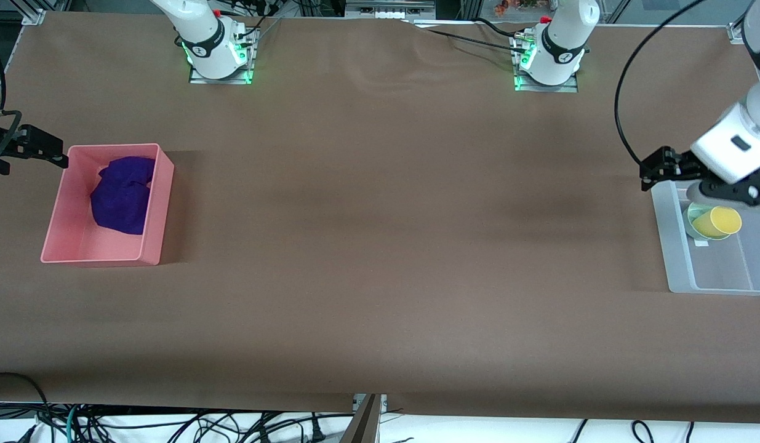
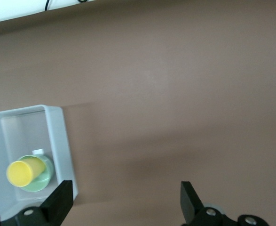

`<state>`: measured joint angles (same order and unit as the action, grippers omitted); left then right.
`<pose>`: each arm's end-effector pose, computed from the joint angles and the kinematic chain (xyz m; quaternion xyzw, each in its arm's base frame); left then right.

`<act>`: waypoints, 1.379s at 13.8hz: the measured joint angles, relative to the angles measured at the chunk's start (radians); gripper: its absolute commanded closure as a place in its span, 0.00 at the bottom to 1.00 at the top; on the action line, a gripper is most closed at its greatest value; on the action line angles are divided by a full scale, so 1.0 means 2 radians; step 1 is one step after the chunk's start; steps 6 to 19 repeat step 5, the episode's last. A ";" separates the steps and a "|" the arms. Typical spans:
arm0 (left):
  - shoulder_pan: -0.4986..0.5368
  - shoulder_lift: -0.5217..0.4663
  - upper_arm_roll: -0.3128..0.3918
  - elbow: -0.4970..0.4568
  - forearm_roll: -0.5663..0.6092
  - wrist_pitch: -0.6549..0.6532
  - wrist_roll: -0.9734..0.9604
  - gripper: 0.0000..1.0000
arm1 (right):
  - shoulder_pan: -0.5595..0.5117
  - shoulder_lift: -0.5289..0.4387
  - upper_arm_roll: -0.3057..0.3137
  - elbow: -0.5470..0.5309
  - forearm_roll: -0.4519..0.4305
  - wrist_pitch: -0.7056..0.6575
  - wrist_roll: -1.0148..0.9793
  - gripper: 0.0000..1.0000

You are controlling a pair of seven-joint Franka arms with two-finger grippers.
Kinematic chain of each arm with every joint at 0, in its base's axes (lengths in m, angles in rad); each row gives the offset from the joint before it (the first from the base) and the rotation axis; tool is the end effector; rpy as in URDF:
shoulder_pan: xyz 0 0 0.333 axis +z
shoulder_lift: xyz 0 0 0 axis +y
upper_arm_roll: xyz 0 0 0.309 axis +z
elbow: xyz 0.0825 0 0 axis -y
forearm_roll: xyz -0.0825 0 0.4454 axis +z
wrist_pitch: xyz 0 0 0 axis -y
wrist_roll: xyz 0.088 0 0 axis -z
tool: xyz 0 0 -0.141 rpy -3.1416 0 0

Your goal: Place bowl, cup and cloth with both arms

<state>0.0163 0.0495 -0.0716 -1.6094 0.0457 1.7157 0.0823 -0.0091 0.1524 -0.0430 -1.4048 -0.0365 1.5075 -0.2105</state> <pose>0.6438 -0.0290 0.5449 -0.9968 0.0713 -0.0282 0.0213 0.6525 -0.0375 0.5695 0.9964 0.0785 -0.0274 0.0181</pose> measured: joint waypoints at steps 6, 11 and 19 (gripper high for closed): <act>-0.010 -0.050 0.032 -0.078 -0.022 0.027 0.000 0.00 | 0.000 0.000 0.000 0.000 0.000 0.000 0.000 0.00; -0.010 -0.050 0.032 -0.078 -0.022 0.027 0.000 0.00 | 0.000 0.000 0.000 0.000 0.000 0.000 0.000 0.00; -0.010 -0.050 0.032 -0.078 -0.022 0.027 0.000 0.00 | 0.000 0.000 0.000 0.000 0.000 0.000 0.000 0.00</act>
